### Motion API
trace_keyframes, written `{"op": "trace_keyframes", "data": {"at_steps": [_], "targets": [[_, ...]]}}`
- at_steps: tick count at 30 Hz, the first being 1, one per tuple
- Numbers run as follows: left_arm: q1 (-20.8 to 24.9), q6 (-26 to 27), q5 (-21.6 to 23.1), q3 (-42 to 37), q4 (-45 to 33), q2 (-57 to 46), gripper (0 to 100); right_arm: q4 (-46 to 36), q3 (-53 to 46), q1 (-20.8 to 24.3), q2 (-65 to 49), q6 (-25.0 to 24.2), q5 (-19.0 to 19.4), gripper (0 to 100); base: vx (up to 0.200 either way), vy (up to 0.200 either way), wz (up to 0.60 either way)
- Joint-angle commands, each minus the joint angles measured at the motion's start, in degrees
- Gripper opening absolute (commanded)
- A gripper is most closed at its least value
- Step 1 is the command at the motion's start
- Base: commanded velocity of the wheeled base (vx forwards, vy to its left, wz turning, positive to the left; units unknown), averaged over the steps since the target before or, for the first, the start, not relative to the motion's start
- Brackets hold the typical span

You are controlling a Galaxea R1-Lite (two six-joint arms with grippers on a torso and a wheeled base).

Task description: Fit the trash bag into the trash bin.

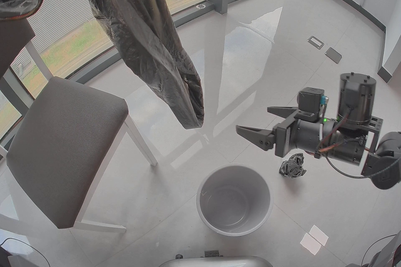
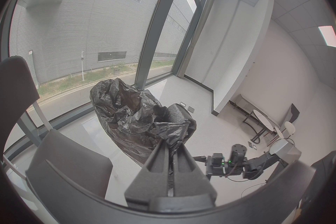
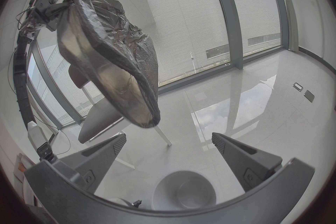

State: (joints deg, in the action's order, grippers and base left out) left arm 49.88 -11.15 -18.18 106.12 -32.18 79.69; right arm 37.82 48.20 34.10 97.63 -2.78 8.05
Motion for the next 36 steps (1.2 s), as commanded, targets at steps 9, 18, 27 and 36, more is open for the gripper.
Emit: {"op": "trace_keyframes", "data": {"at_steps": [9, 18, 27, 36], "targets": [[4.3, -0.8, 0.0, 0.4, 0.1, -0.1, 0, 0.2, 12.5, 0.7, 11.6, -0.2, 0.2, 100, 0.000, 0.000, 0.00], [4.5, -0.8, 0.0, 0.3, 2.6, 0.4, 0, 0.2, 17.5, 3.6, 17.2, -0.3, 0.2, 100, 0.000, 0.000, 0.00], [4.5, -1.4, 0.0, 1.0, 3.7, 0.6, 0, 0.9, 17.0, 4.1, 21.5, -0.2, 0.3, 0, 0.000, 0.000, 0.00], [4.4, -2.8, 0.0, 1.1, 3.7, 0.6, 0, 1.7, 15.7, 4.4, 21.5, -0.2, 0.2, 0, 0.000, 0.000, 0.00]]}}
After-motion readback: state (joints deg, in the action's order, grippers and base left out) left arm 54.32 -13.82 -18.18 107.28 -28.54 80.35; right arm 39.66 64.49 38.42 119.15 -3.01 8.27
